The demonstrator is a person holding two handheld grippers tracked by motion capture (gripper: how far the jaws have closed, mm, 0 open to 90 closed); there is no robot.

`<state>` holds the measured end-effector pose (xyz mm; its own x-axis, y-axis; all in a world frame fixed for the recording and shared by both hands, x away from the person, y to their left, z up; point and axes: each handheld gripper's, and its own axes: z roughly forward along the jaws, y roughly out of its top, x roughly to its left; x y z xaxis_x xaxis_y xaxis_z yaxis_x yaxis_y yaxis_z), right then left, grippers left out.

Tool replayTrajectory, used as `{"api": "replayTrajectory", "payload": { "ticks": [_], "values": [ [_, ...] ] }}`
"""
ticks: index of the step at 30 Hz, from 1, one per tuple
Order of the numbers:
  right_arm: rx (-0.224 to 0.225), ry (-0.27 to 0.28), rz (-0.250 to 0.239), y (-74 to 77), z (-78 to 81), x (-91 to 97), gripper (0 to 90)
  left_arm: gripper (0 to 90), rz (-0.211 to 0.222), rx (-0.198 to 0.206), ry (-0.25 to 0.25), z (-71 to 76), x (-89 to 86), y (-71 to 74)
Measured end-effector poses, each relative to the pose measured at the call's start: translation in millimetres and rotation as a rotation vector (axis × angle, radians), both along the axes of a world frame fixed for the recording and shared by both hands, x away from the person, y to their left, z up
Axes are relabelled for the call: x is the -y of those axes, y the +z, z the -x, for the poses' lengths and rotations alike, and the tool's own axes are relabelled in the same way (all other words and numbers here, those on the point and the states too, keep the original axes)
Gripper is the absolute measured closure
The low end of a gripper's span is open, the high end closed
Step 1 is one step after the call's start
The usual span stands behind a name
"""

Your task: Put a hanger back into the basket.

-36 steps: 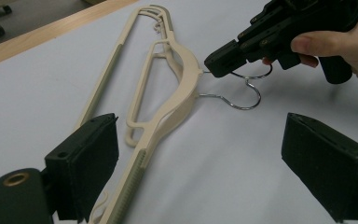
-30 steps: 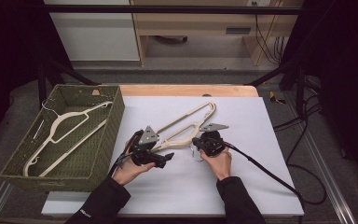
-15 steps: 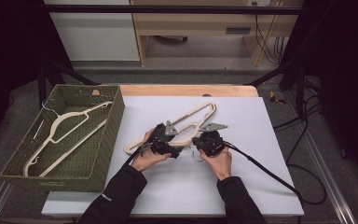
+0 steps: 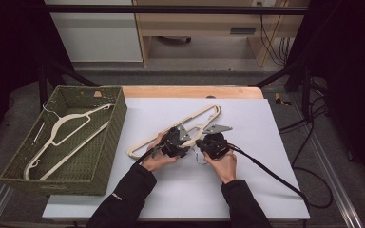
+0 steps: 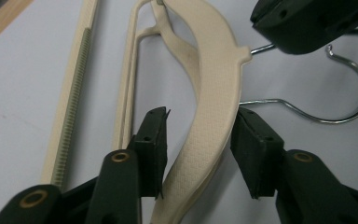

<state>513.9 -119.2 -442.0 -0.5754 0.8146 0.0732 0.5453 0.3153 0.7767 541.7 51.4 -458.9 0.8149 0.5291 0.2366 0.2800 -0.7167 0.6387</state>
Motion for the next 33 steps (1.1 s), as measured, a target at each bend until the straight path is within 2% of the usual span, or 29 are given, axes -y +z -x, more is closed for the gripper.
{"api": "replayTrajectory", "payload": {
  "ticks": [2, 11, 13, 15, 16, 17, 19, 20, 21, 22, 25, 28, 30, 31, 33],
  "values": [
    [0.002, 0.000, 0.003, 0.2, 0.0, 0.1, 88.9, 63.6, -0.013, 0.005, -0.001, -1.2, -0.1, -2.0],
    [0.010, 0.013, -0.003, 4.3, 1.6, 1.8, 87.8, 66.9, -0.057, 0.028, -0.038, 1.9, -0.5, 1.1],
    [0.078, 0.029, 0.001, 13.5, 3.7, 8.8, 82.0, 67.5, -0.059, 0.037, -0.044, 2.9, -0.5, 0.6],
    [0.079, 0.015, -0.008, 17.0, 5.2, 9.7, 81.0, 67.6, -0.066, 0.035, -0.049, 3.4, -1.8, 2.5],
    [0.114, 0.014, -0.016, 25.7, 7.7, 16.2, 77.3, 68.2, -0.060, 0.036, -0.054, 3.8, -3.7, 5.3],
    [0.122, 0.003, -0.037, 30.2, 9.9, 19.6, 75.6, 68.6, -0.052, 0.038, -0.054, 4.5, -4.9, 7.2],
    [0.139, 0.005, -0.043, 34.5, 11.3, 25.2, 74.3, 69.1, -0.043, 0.042, -0.060, 4.9, -6.7, 9.7],
    [0.147, -0.001, -0.061, 39.7, 13.3, 32.3, 72.3, 69.8, -0.040, 0.046, -0.061, 5.5, -8.0, 12.1],
    [0.160, -0.021, -0.102, 46.1, 16.1, 43.5, 69.2, 70.8, -0.036, 0.046, -0.060, 6.2, -10.8, 17.3],
    [0.174, -0.030, -0.114, 48.3, 17.5, 48.8, 67.5, 71.2, -0.036, 0.046, -0.060, 6.2, -10.8, 17.3],
    [0.200, -0.047, -0.137, 50.3, 21.8, 62.1, 61.3, 72.5, -0.022, 0.051, -0.046, 5.5, -16.7, 25.2],
    [0.207, -0.059, -0.141, 49.2, 24.6, 70.3, 57.1, 73.3, -0.018, 0.054, -0.038, 4.8, -20.0, 29.4],
    [0.205, -0.075, -0.160, 45.8, 28.9, 82.6, 51.3, 74.3, 0.005, 0.059, -0.024, 3.3, -23.9, 33.1],
    [0.205, -0.075, -0.160, 45.8, 28.9, 82.6, 51.3, 74.6, 0.005, 0.059, -0.024, 3.3, -23.9, 33.1],
    [0.206, -0.083, -0.180, 43.7, 32.4, 92.0, 45.6, 75.2, 0.012, 0.066, -0.012, 2.0, -26.5, 36.8]
  ]
}}
